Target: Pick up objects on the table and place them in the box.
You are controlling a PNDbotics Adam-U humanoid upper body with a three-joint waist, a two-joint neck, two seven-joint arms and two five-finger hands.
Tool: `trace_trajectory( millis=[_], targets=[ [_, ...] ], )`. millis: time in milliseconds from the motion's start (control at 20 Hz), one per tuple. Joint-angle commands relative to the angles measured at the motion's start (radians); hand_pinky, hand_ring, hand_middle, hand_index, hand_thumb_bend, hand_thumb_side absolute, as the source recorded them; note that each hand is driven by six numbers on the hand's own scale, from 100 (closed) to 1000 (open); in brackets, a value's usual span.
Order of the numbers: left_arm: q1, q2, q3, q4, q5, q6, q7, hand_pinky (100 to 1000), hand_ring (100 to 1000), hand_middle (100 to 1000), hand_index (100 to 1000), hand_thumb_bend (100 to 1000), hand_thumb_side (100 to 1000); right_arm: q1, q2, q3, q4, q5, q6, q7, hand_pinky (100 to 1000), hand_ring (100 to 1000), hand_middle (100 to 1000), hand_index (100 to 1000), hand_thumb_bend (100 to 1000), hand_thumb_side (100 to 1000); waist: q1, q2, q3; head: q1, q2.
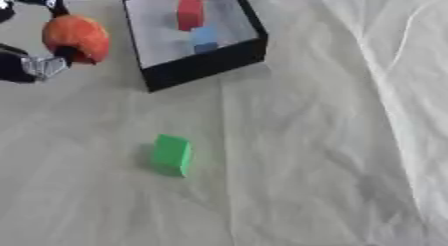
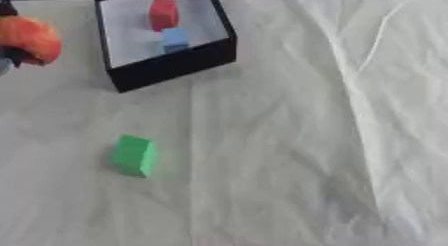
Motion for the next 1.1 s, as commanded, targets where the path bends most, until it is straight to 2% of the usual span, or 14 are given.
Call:
trace_trajectory(
  millis=[50, 250, 600, 800, 1100],
  targets=[
    [-0.096, -0.032, 0.017, 0.108, 0.040, -0.022, -0.064, 714, 566, 412, 549, 100, 182, -0.019, -0.045, -0.014, -0.018, -0.019, -0.006, -0.009, 1000, 780, 668, 790, 100, 523, 0.005, -0.039, -0.003, 0.007, 0.006],
    [-0.227, -0.123, 0.032, 0.312, 0.027, -0.080, -0.145, 714, 567, 412, 547, 100, 184, -0.029, -0.053, -0.012, -0.018, -0.034, -0.012, -0.010, 1000, 780, 669, 790, 100, 524, 0.005, -0.038, -0.010, 0.012, 0.005],
    [-0.392, -0.290, 0.095, 0.626, -0.120, -0.200, -0.217, 716, 568, 414, 548, 100, 192, -0.057, -0.051, -0.008, -0.018, -0.040, -0.011, -0.005, 1000, 779, 668, 790, 100, 524, 0.004, -0.018, -0.035, 0.033, -0.016],
    [-0.447, -0.358, 0.154, 0.765, -0.236, -0.260, -0.227, 716, 572, 418, 550, 100, 196, -0.085, -0.048, -0.004, -0.018, -0.048, -0.010, 0.000, 1000, 780, 669, 790, 100, 524, 0.005, 0.000, -0.065, 0.055, -0.040],
    [-0.465, -0.416, 0.223, 0.900, -0.420, -0.322, -0.176, 718, 574, 421, 550, 100, 196, -0.115, -0.040, 0.002, -0.018, -0.054, -0.007, 0.010, 1000, 780, 669, 791, 100, 523, 0.009, 0.024, -0.104, 0.081, -0.069]
  ],
)
